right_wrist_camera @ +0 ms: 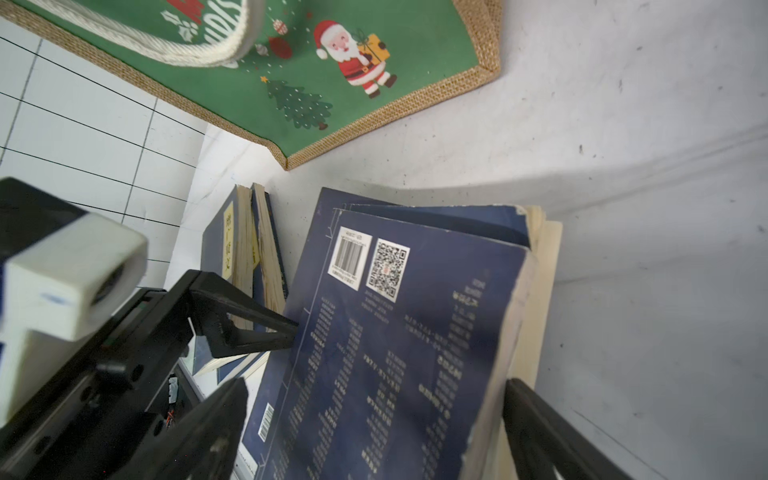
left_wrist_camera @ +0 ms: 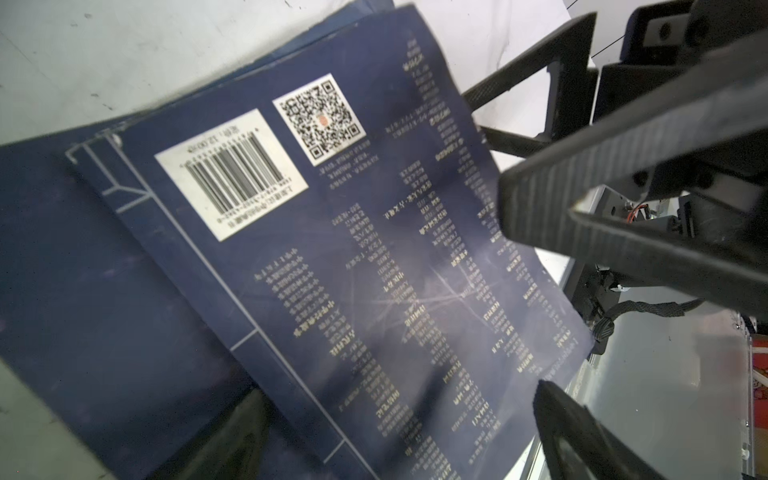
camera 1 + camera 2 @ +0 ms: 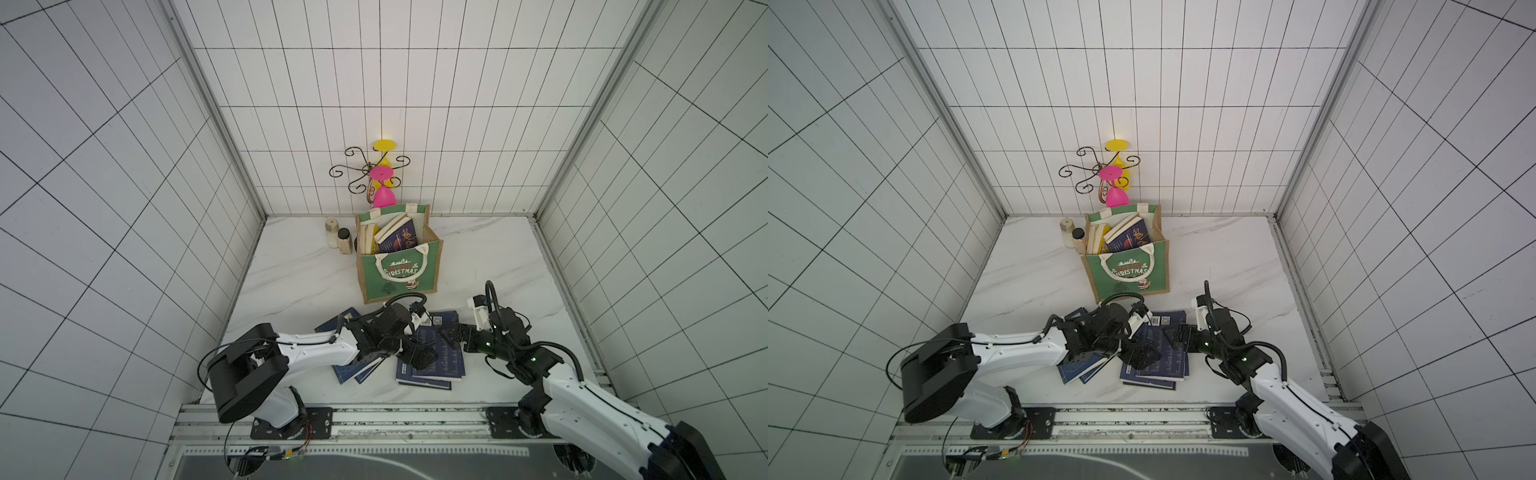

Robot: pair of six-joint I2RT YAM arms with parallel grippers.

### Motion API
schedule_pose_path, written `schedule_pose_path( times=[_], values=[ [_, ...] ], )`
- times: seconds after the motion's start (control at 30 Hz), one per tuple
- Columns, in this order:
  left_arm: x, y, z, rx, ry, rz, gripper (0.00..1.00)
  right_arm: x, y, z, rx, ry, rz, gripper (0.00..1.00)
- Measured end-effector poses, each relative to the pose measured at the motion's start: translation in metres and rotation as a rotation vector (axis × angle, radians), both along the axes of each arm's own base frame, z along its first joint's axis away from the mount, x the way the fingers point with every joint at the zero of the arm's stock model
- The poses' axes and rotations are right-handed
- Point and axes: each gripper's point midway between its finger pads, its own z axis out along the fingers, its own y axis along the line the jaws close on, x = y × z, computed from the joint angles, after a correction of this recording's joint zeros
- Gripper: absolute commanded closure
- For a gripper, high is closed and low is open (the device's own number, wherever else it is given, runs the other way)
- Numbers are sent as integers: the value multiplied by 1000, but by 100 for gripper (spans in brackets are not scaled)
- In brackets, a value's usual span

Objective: Put the books into the canvas bag
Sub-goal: Pick up the book from the book.

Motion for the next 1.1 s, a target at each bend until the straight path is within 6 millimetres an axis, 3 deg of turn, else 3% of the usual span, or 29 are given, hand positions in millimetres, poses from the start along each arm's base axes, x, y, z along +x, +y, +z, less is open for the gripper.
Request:
schedule_pose_path(
  times=[0.33, 0.5, 0.83, 0.9, 1.1],
  values=[
    [-2, -10, 0, -37, 19, -22, 3, -7, 8, 19, 67, -57, 63, 16],
    [-2, -14, 2, -53, 20, -29, 3, -6, 9, 18, 68, -58, 64, 35],
    [4, -13, 19, -134, 11, -36, 3, -6, 4, -11, 37, 33, 33, 91],
    [9, -10, 28, -174, 1, -30, 3, -7, 5, -10, 52, 32, 41, 96],
    [29, 16, 47, -252, -26, 21, 3, -12, 10, 1, 119, -8, 91, 98]
  ],
)
